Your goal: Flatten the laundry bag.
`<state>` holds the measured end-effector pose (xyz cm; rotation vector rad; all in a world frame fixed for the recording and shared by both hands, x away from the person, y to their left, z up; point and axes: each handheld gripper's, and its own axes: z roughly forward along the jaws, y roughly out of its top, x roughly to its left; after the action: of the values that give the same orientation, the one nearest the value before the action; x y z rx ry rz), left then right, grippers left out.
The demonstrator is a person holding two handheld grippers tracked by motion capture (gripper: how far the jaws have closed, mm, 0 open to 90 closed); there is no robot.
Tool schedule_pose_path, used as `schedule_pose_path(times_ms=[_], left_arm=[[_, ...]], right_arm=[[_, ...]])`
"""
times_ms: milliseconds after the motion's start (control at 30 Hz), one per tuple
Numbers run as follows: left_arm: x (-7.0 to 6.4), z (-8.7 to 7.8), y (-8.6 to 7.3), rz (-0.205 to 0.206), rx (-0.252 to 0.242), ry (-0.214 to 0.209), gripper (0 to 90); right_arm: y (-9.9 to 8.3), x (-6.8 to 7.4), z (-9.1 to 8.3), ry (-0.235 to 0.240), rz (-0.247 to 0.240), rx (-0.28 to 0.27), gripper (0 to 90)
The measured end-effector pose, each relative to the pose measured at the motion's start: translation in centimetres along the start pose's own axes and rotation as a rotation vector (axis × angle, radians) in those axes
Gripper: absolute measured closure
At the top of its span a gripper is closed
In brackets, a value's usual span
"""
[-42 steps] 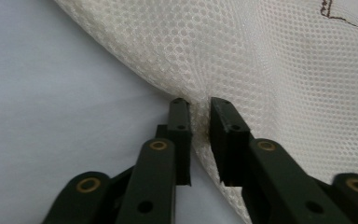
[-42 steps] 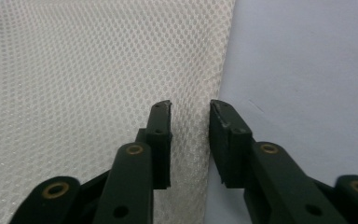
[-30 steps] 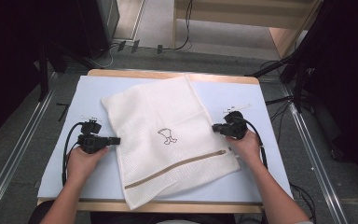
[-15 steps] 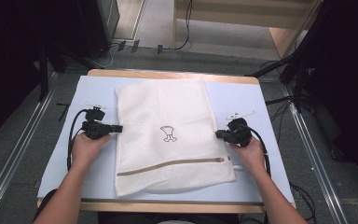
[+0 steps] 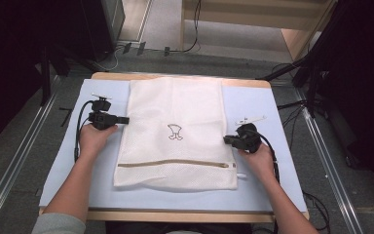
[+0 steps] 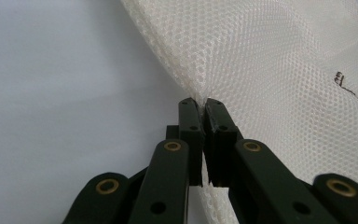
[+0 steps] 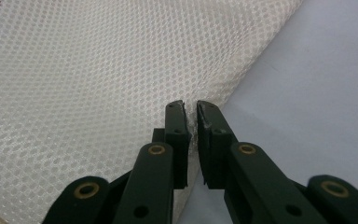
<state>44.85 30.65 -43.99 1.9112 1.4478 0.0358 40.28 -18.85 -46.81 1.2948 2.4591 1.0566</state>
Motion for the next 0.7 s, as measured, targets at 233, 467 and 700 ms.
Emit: schedule_pose_path(times_ms=[233,467,700], left_arm=[[1.0,0.8,1.4,0.008,0.001,0.018,88.4],[1.9,1.6,2.2,-0.003,-0.016,0.020,87.8],[1.8,1.1,1.9,-0.007,-0.035,-0.004,73.2]], right_arm=[[0.7,-0.3,0.7,-0.007,0.025,-0.026,84.3],[1.4,-1.1,1.8,-0.017,0.049,-0.052,80.8],[1.3,-1.5,1.7,-0.005,0.034,-0.060,65.0]])
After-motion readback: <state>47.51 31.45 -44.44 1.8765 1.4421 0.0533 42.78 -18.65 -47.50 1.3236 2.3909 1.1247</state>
